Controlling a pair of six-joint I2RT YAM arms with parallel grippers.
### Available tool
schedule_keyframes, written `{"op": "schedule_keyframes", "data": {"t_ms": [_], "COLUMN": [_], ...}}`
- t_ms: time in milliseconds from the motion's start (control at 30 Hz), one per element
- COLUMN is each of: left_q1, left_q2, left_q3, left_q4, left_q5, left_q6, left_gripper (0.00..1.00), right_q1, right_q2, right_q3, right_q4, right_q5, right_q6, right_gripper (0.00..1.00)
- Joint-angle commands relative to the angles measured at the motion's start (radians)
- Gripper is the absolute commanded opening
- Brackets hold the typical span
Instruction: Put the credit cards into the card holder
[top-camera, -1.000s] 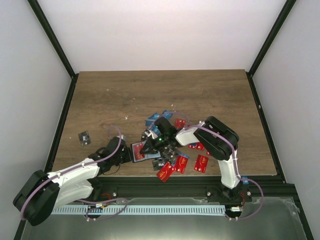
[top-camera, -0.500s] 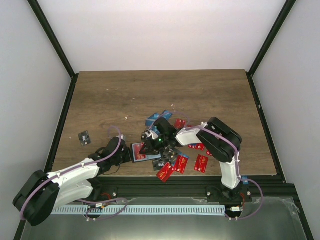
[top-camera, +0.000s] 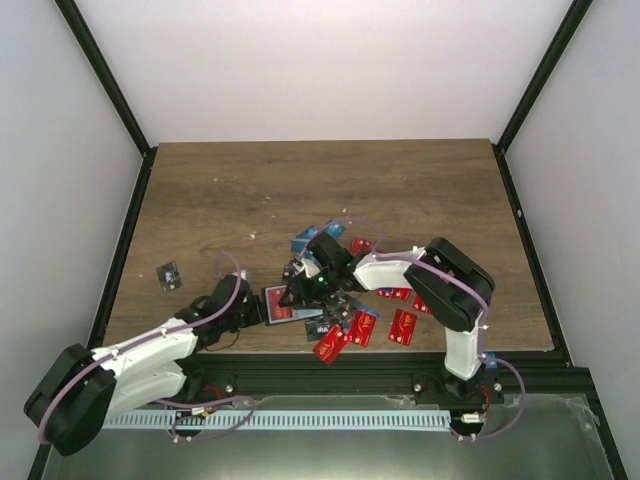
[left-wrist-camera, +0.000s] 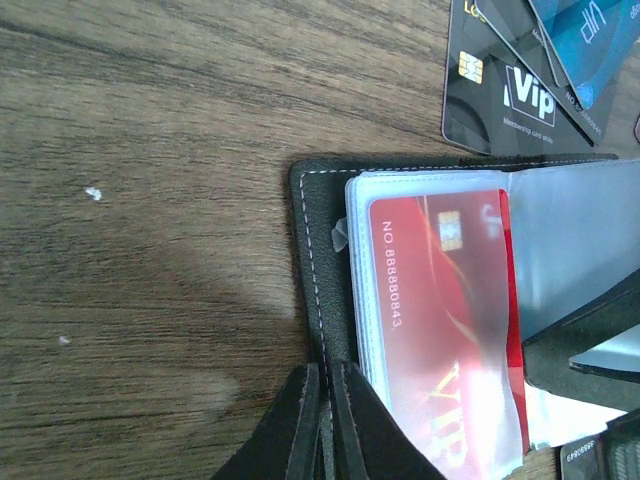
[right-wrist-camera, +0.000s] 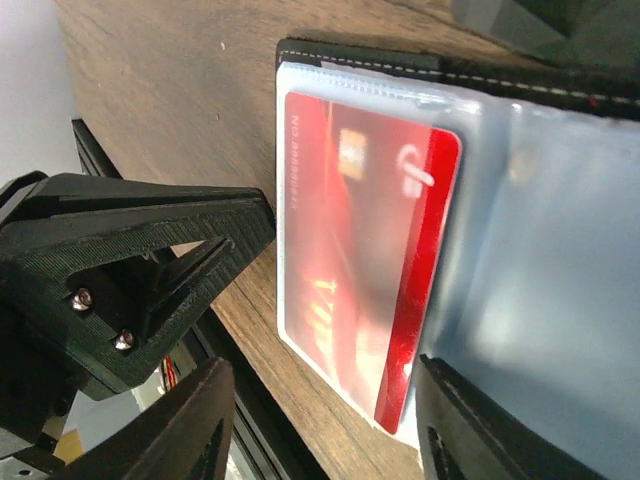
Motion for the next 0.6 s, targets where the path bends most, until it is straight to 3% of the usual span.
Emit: {"op": "schedule_keyframes", "data": {"t_ms": [0, 200, 400, 567], "left_q1": [0.001, -0.004, -0.041, -0.132], "left_q2": [-0.017, -0.08, -0.167, -0.198], "left_q3": [-0.003, 0.027, 0.065, 0.084], "left_q4": [-0.015, -0.081, -0.149, -0.126], "left_q5": [-0.005, -0.018, -0.025, -0.028], "left_q6": [0.012, 0.02, 0.022, 0.025], "left_gripper": [0.06, 0.05, 0.09, 0.13], "right_q1": [0.008, 0.01, 0.015, 0.027], "right_q2": [-0.056, -0.165, -0.34, -0.516], "right_q3": [0.041, 0.032, -0.056, -0.181], "right_q4": [-0.061, -0.155, -0.219, -0.289], "right_q5": [0.03, 0.113, 0.202, 0.295], "right_q6": [-0.034, -0.069, -0.053, 0.016], "right_gripper": [0.54, 0.71, 0.96, 0.99]}}
